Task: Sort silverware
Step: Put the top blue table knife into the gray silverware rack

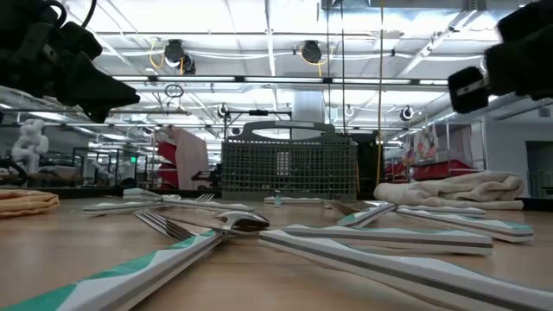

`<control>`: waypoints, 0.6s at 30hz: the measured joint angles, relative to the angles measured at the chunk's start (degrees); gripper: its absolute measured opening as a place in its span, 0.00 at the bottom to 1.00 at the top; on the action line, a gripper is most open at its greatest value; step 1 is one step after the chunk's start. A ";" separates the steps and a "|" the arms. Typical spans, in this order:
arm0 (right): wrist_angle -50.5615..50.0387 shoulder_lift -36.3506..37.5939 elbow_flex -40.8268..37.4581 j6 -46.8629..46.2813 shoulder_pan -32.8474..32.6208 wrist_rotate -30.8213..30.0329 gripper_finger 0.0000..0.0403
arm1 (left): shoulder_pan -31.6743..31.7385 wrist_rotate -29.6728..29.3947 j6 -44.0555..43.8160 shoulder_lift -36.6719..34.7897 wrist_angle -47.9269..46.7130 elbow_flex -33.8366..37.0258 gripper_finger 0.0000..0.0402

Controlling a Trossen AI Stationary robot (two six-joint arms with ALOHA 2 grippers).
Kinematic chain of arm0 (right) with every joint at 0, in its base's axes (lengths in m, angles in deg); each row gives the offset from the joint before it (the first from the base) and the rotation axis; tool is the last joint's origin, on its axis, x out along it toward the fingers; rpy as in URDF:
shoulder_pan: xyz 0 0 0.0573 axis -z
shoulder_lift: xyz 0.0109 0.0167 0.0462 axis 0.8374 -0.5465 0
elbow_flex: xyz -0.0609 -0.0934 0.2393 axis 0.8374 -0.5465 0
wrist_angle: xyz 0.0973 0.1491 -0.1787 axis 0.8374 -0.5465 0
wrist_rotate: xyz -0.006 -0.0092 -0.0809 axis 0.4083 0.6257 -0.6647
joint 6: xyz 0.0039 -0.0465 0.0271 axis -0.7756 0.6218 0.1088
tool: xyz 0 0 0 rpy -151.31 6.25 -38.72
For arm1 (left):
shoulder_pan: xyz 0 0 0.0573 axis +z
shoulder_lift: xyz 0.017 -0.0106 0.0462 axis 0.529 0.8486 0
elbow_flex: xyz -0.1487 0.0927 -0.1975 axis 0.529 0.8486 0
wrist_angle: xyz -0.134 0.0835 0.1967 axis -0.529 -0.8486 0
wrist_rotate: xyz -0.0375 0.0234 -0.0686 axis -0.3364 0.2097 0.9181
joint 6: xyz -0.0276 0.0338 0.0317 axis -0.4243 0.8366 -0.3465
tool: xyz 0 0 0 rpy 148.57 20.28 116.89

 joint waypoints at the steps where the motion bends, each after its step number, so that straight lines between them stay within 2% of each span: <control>1: 0.23 0.01 -0.01 -1.38 -0.01 -1.45 0.02 | 0.00 0.00 0.01 -0.01 0.00 0.01 0.22; 4: 0.32 0.00 0.00 -4.98 -0.03 -3.94 0.02 | -0.01 0.00 0.02 -0.01 0.04 0.00 0.22; 6: 0.34 0.04 0.00 -9.00 -0.05 -8.75 0.02 | 0.00 0.00 0.01 0.00 0.03 0.02 0.22; 9: -0.34 0.04 0.00 -14.48 -0.05 -17.68 0.02 | 0.01 0.00 0.00 0.01 0.04 0.00 0.22; 13: -0.43 0.02 0.00 -12.23 -0.05 -30.86 0.02 | -0.01 -4.33 2.68 0.01 0.64 0.07 0.22; 16: 3.39 0.07 0.00 -13.20 -0.03 -43.73 0.02 | -0.01 -6.79 5.99 -0.01 0.74 0.07 0.22; 18: 6.36 0.07 0.00 -12.47 -0.02 -48.98 0.02 | -0.01 -7.01 6.06 -0.01 0.76 0.07 0.22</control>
